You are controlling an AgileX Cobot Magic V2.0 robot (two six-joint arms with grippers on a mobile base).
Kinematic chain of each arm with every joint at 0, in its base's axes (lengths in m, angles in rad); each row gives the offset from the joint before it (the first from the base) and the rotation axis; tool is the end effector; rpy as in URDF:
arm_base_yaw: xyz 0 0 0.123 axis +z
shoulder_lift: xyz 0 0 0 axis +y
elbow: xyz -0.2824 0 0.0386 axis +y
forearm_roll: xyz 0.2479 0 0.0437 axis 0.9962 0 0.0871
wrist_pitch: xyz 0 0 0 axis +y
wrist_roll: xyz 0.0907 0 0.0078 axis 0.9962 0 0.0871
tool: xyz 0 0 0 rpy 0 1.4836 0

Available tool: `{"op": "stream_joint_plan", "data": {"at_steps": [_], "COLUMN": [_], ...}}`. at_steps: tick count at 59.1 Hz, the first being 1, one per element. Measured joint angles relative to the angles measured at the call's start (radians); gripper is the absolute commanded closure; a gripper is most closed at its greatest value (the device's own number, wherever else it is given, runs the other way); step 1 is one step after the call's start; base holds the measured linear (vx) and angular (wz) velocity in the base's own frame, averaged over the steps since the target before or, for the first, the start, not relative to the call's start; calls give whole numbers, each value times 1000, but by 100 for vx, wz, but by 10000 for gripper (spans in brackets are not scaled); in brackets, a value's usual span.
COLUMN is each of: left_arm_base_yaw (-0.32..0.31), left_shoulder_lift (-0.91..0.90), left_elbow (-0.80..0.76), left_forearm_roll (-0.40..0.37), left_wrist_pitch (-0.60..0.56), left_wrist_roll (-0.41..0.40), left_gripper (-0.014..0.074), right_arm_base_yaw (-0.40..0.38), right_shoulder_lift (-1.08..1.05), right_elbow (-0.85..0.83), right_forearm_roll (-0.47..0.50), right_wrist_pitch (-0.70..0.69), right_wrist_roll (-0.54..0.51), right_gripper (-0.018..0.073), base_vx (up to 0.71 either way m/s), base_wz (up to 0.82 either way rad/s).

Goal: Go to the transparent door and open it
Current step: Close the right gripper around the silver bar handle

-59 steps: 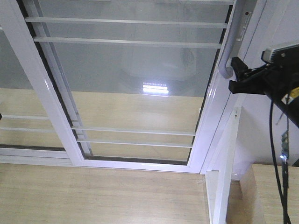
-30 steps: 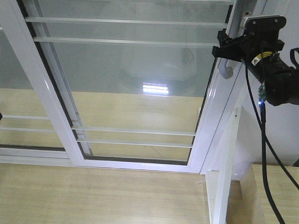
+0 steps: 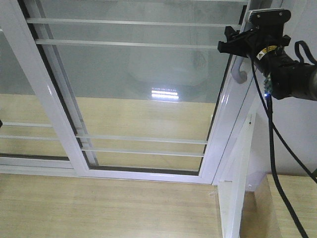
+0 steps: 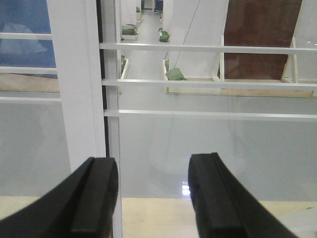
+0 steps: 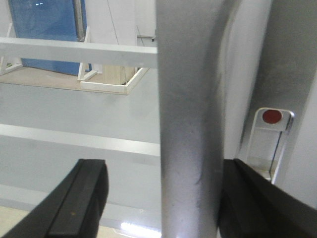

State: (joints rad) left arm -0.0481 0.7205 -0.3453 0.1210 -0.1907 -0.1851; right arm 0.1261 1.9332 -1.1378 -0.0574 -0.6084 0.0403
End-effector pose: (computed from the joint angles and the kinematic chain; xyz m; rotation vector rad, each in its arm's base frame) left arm 0.1502 -0.0093 0.2790 0.0021 1.6705 -0.1056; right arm 0.4277 0.0572 0.2177 -0.1358 1.6671 0.1175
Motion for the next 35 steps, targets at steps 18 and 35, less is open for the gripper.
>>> {"op": "stream_joint_plan", "data": {"at_steps": [18,35], "left_arm_base_yaw": [0,0], "left_shoulder_lift": [0,0], "left_elbow": [0,0], "left_forearm_roll": [0,0], "left_wrist_pitch": [0,0], "left_wrist_roll": [0,0], "left_gripper": [136,136], "right_arm_base_yaw": [26,67], "right_shoulder_lift": [2,4], "right_elbow": [-5,-7], "right_forearm_roll": [24,35], "right_wrist_pitch": [-1,-4], "right_wrist_roll": [8,12], "right_gripper": [96,109], "base_vx": [0,0], "base_wz": [0,0]}}
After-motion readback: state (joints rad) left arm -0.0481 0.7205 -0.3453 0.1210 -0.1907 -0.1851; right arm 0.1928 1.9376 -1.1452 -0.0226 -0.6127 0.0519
